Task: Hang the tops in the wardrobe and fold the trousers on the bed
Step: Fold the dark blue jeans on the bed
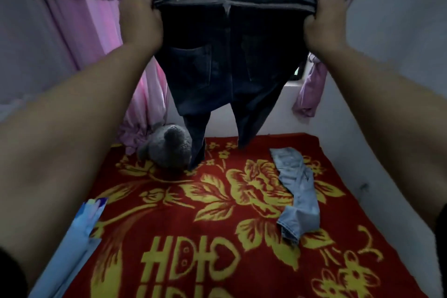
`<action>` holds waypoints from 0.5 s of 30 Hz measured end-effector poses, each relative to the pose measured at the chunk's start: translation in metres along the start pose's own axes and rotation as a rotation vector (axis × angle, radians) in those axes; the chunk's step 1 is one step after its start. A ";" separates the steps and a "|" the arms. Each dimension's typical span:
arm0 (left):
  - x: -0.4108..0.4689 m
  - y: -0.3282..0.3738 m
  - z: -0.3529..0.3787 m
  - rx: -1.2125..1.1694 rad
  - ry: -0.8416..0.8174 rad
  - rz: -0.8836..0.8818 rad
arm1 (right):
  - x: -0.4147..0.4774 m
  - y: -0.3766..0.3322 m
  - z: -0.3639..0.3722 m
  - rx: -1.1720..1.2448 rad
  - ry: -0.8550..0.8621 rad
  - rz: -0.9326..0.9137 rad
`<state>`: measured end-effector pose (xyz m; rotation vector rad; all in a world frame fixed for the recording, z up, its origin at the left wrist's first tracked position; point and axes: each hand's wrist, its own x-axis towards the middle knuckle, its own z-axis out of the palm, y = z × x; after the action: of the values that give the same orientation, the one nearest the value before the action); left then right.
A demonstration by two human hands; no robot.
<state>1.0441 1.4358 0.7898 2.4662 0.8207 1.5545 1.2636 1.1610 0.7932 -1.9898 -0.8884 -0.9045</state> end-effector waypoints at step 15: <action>-0.492 -0.077 0.109 0.466 -1.138 0.067 | -0.472 0.156 0.058 -0.420 -1.125 0.167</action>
<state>0.9471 1.2759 0.3155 3.0161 0.8719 -0.2295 1.1676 1.0081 0.3266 -2.9185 -1.1180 0.2577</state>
